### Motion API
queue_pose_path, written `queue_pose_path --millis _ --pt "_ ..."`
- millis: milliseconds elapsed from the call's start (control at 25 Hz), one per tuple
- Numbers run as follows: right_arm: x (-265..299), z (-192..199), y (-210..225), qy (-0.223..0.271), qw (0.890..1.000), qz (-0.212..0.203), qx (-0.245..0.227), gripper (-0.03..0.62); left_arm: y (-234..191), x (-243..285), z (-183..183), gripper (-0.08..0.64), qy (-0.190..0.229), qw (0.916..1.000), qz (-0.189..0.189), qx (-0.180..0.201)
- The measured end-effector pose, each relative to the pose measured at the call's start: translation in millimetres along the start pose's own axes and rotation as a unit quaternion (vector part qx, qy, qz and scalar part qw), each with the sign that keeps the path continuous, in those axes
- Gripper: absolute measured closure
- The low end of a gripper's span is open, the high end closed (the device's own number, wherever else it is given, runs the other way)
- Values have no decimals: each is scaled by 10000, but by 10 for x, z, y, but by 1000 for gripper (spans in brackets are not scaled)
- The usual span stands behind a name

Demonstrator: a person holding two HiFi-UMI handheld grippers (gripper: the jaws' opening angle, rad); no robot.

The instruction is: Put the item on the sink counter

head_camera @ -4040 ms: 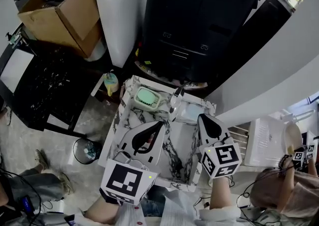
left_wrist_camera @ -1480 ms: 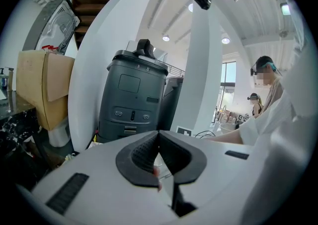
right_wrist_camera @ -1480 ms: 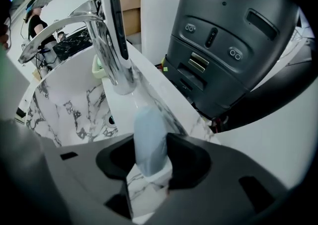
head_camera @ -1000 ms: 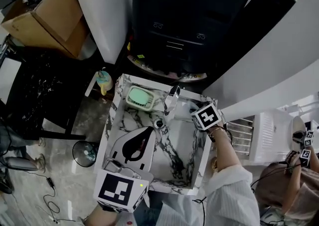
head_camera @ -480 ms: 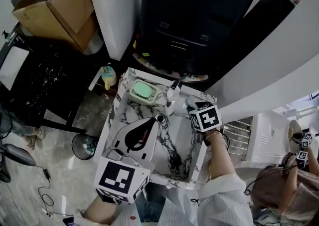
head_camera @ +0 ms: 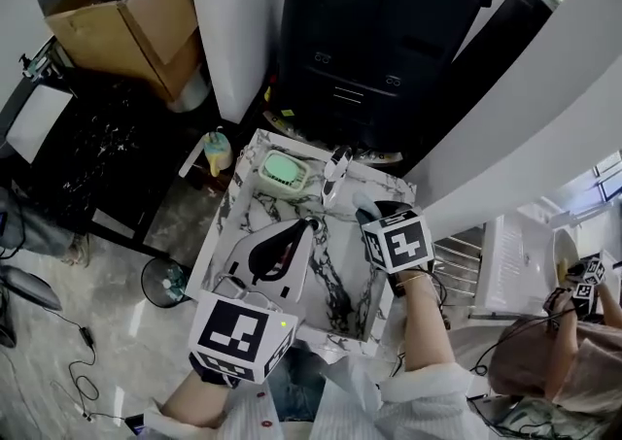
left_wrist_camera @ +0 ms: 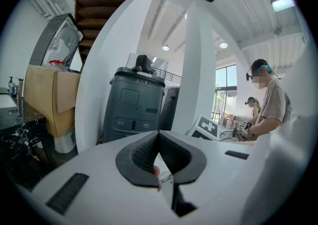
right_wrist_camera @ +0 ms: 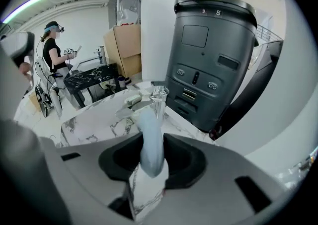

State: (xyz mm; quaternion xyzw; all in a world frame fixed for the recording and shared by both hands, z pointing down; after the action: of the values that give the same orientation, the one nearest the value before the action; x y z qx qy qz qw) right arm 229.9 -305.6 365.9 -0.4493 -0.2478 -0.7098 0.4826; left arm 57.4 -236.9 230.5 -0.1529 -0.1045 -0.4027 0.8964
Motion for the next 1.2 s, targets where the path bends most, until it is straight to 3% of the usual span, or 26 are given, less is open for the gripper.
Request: queue_pose_path --millis 320,640,960,1200 --pt "-556 142 -598 368 9992 -33 159 462 6 -338 224 545 -67 10000 40 26" --pt "-954 305 -1442 637 9978 83 159 462 -126 -1031 486 545 -200 9997 122 73" --pt "-1216 662 -2350 805 9966 13 178 462 -96 -1813 881 545 -405 9988 242 110" --pt "-1302 948 -2761 787 9967 -74 195 462 -7 -2132 1105 545 -519 9983 232 91"
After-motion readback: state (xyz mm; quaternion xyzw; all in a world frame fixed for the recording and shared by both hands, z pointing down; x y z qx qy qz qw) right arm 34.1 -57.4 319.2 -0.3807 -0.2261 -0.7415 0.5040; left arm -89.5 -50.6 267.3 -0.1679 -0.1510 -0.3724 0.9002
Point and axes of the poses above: the fingertips, and each gripper's own axes: x forward along the fingers, y to its right, z out of its underside, the point moved 4 cm from there along -x, backward along the fingers, and after that the axes turned 8 degrees about -y, right-handed, at the moved point
